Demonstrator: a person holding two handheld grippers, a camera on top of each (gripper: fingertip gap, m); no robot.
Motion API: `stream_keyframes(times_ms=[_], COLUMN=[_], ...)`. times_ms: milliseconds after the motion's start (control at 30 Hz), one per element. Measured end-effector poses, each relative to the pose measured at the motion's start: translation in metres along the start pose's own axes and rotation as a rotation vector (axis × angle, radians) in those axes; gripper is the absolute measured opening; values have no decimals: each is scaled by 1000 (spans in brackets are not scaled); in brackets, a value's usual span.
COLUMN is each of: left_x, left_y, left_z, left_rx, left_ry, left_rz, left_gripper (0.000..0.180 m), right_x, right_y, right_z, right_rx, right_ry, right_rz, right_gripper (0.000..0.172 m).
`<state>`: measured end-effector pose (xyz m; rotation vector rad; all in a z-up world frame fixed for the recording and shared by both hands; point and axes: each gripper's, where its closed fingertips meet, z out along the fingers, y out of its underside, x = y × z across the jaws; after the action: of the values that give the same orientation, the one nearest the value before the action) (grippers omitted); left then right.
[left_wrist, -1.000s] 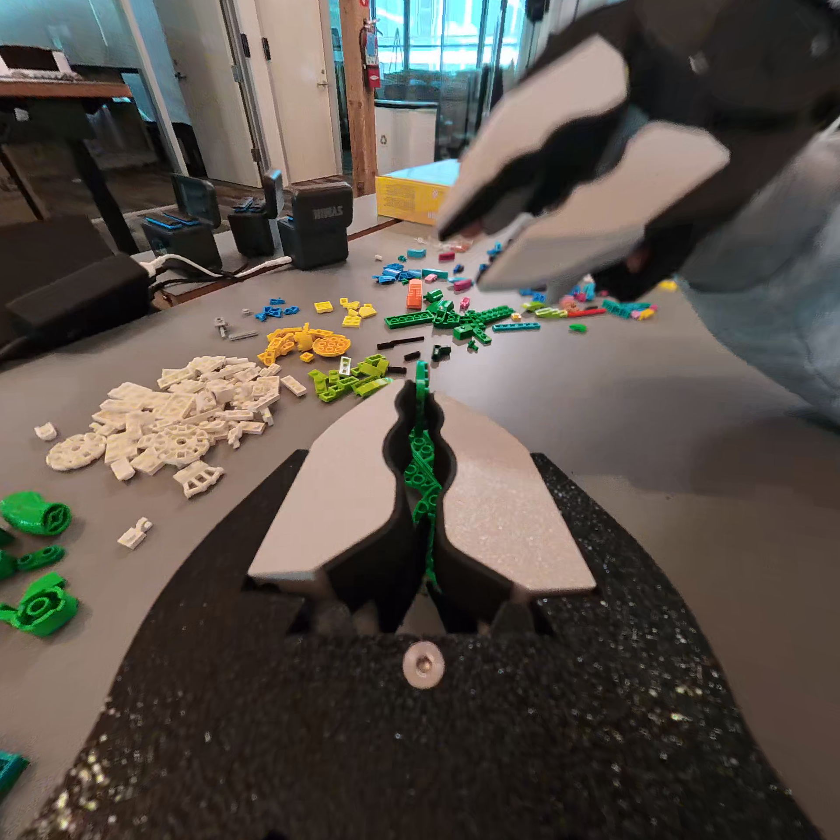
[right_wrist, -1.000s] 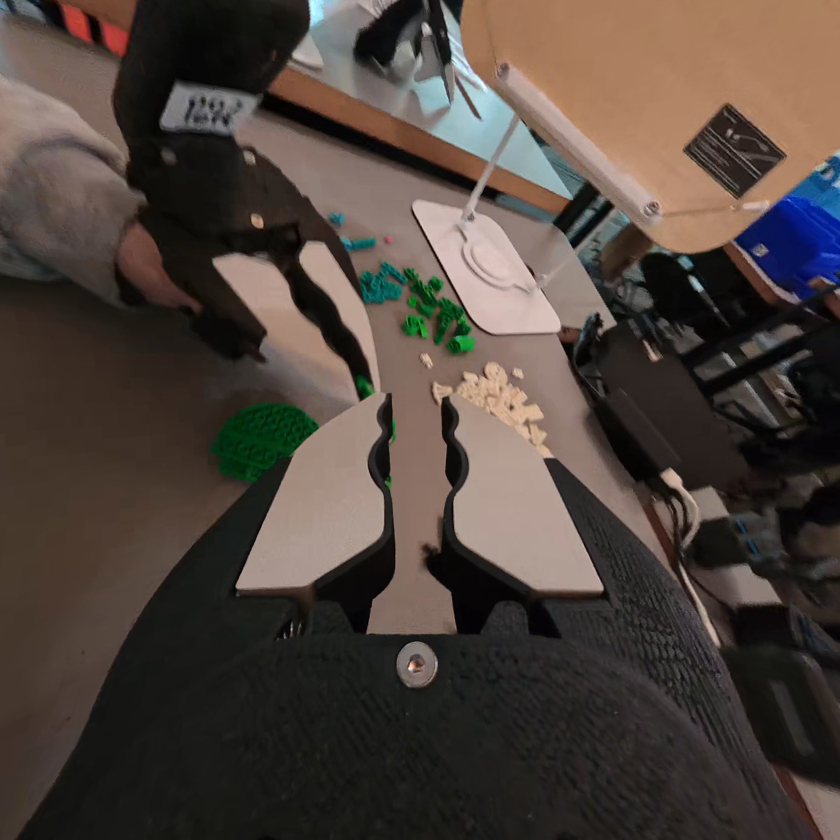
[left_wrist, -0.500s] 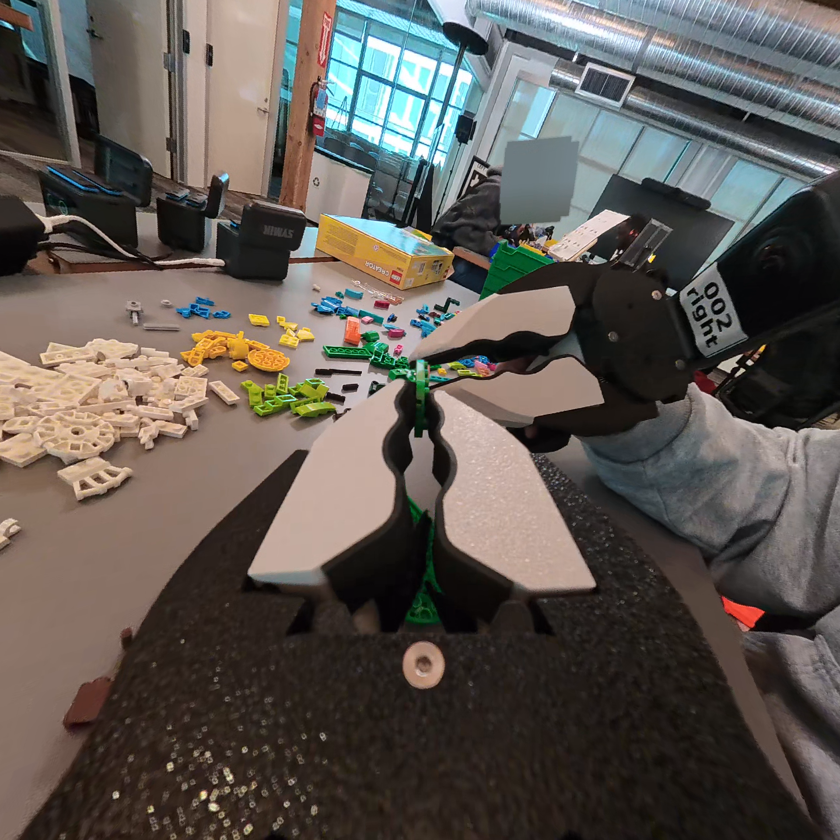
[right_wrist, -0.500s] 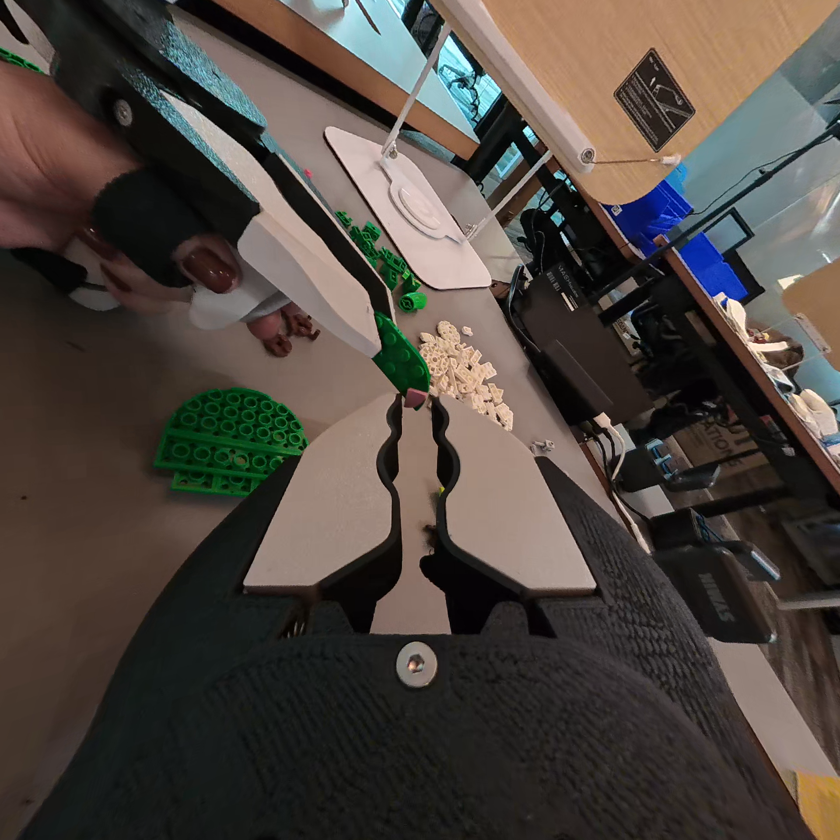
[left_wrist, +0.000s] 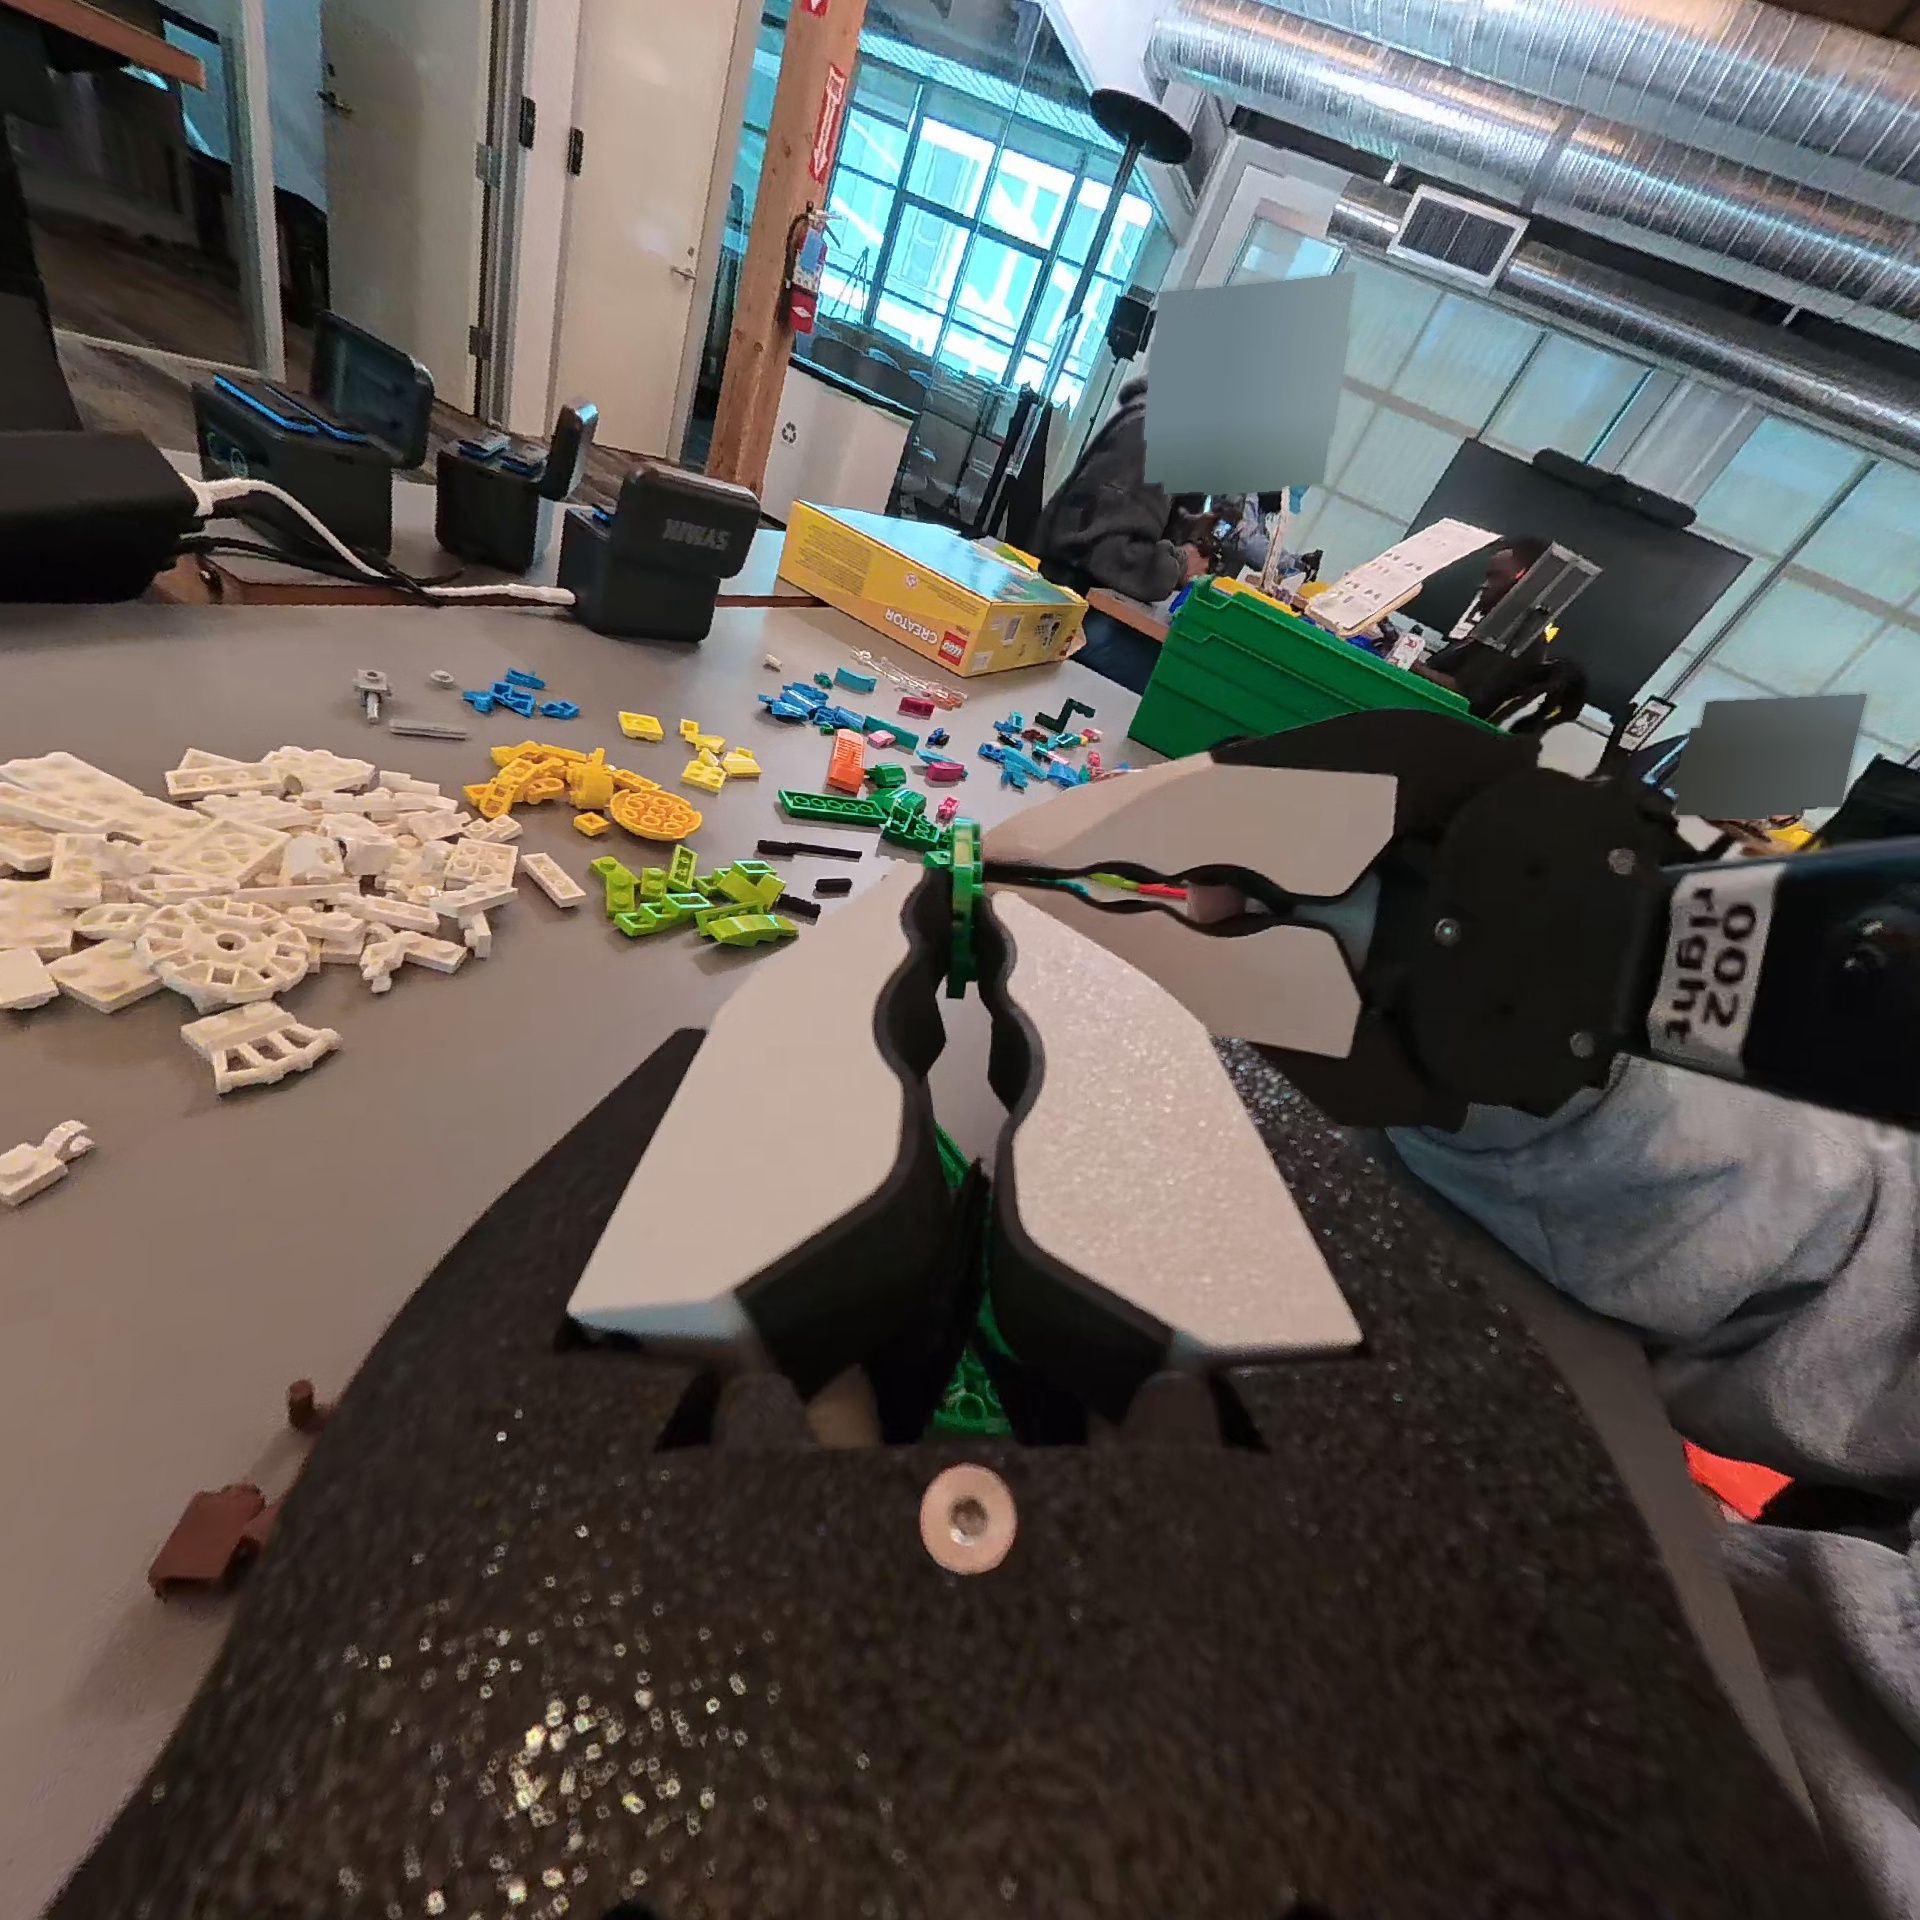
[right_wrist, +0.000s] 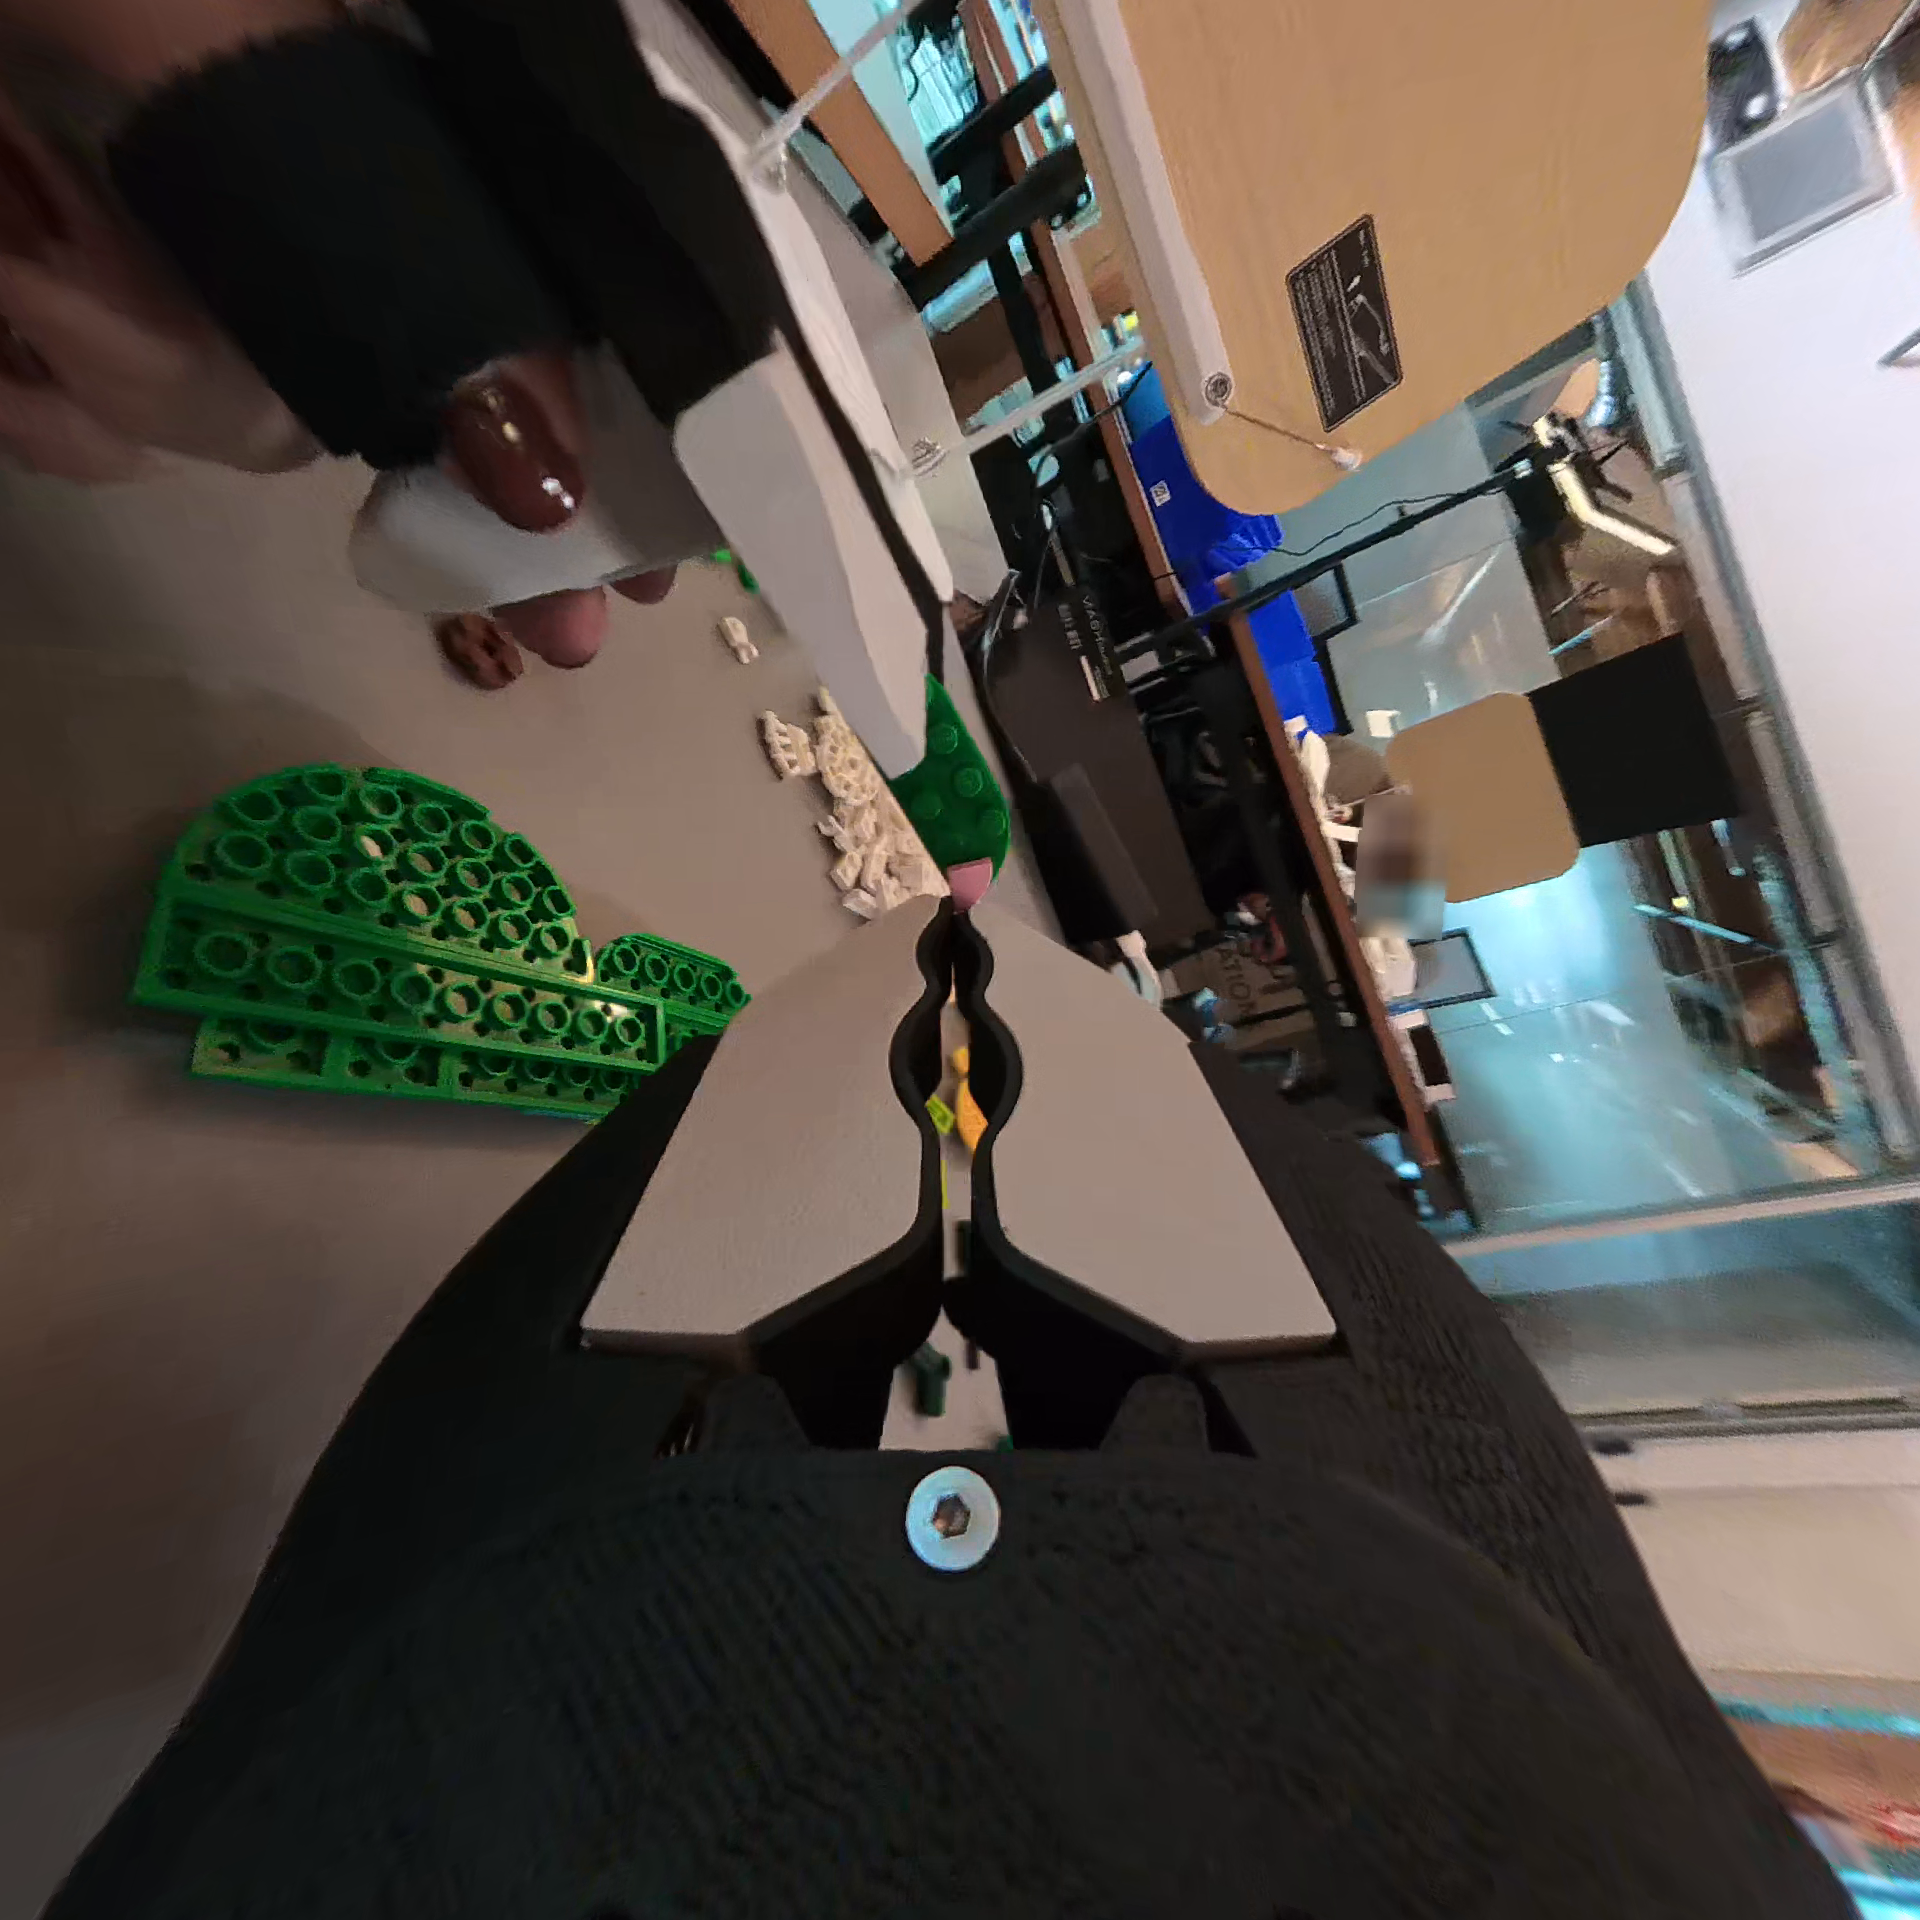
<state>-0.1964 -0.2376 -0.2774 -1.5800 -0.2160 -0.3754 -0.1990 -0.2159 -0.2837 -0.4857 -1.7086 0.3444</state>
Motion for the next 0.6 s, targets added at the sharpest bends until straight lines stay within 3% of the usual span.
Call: stream_keyframes(times_ms=[167, 333, 600], left_x=[1, 3, 8], left_y=[2, 4, 13], left_z=[1, 2, 4], left_rx=[-9, -28, -94], left_ry=[6, 13, 11], left_rz=[0, 25, 180], left_gripper=[5, 5, 5], right_x=[0, -2, -11], right_y=[-4, -1, 7], right_z=[-2, 0, -9], right_rx=[46, 34, 72], right_ry=[-46, -43, -287], right_rz=[105, 63, 279], right_gripper=[11, 6, 3])
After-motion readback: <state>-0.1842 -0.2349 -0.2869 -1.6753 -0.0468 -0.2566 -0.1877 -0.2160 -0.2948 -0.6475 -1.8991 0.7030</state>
